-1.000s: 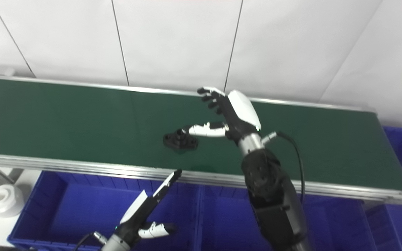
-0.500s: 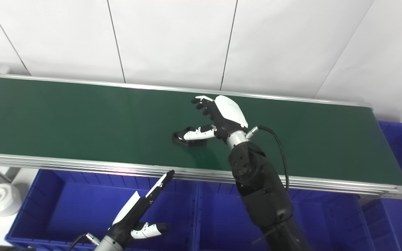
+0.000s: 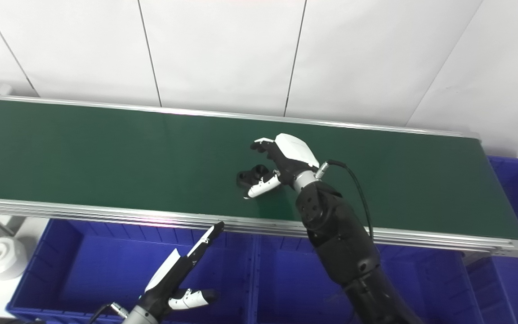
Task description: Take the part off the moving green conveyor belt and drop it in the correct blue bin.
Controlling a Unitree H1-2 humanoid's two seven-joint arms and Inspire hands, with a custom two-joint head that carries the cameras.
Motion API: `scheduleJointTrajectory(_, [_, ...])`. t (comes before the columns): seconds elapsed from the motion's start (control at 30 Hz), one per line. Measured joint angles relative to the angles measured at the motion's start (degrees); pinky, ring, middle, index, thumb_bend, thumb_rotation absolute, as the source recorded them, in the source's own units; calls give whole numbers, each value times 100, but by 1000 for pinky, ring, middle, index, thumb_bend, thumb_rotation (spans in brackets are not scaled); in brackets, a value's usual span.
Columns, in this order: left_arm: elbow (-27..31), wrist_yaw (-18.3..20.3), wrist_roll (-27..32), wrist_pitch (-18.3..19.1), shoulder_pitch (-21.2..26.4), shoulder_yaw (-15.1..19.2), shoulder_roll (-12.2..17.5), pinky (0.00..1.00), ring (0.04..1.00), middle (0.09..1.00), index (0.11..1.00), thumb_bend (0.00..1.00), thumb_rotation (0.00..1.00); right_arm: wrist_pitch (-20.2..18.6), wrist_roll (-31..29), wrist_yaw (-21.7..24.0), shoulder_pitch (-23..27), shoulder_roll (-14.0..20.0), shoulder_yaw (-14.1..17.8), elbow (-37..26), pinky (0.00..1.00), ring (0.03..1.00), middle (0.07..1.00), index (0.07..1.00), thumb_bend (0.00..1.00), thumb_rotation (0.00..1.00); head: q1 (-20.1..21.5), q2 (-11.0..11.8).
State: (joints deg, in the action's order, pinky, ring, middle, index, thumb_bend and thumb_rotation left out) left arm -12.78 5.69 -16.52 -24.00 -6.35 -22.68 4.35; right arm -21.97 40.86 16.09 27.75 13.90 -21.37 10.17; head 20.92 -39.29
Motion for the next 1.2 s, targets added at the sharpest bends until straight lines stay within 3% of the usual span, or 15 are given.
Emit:
scheduleJointTrajectory(0.1, [0,0,-7,-2,0,-11,-9,1000,1000,1000,1000,754,854,0,71,86,0,140,-117,60,665,755,806,810,849,100,9,0])
scheduleJointTrajectory(0.2, [1,-1,-12,-2,-5,-14,-14,1000,1000,1000,1000,758,850,1,108,122,-4,260,-191,153,510,603,687,785,814,30,18,-9])
scheduleJointTrajectory(0.33, [14,-1,-8,-2,-16,-14,-31,1000,1000,1000,1000,757,851,2,117,101,-5,339,-207,194,428,521,603,774,775,2,17,-61])
scheduleJointTrajectory(0.4, [16,-2,-9,-2,-21,-8,-54,1000,1000,1000,1000,755,849,4,126,91,-8,377,-230,207,331,414,511,778,620,0,18,-62])
scheduleJointTrajectory(0.43, [16,-2,-9,-2,-24,-3,-67,1000,1000,1000,1000,754,849,8,145,90,-10,411,-273,209,359,449,494,756,580,0,44,-114])
scheduleJointTrajectory(0.6, [78,-2,-9,2,-46,27,-112,1000,1000,1000,1000,762,862,195,374,-40,-34,539,-557,353,443,522,492,673,551,0,70,-167])
scheduleJointTrajectory(0.67, [144,-2,-10,3,-59,40,-119,1000,1000,1000,1000,763,865,230,513,-93,-28,576,-660,362,451,527,488,531,526,0,79,-211])
scheduleJointTrajectory(0.7, [166,-2,-11,6,-59,46,-125,1000,1000,1000,1000,763,864,242,565,-130,-24,590,-697,362,447,521,487,518,523,0,79,-211])
scheduleJointTrajectory(0.87, [186,-2,-9,9,-59,77,-154,1000,1000,1000,1000,759,859,413,726,-388,-24,626,-800,408,387,460,460,523,519,0,105,-281])
scheduleJointTrajectory(1.07, [182,-2,-5,8,-56,97,-172,1000,1000,1000,1000,771,860,892,830,-996,-101,639,-845,581,239,289,471,494,524,0,97,-299])
scheduleJointTrajectory(1.2, [177,-2,-5,8,-49,104,-175,1000,1000,1000,1000,773,861,1095,823,-1342,-232,607,-815,575,214,274,473,492,525,0,105,-273])
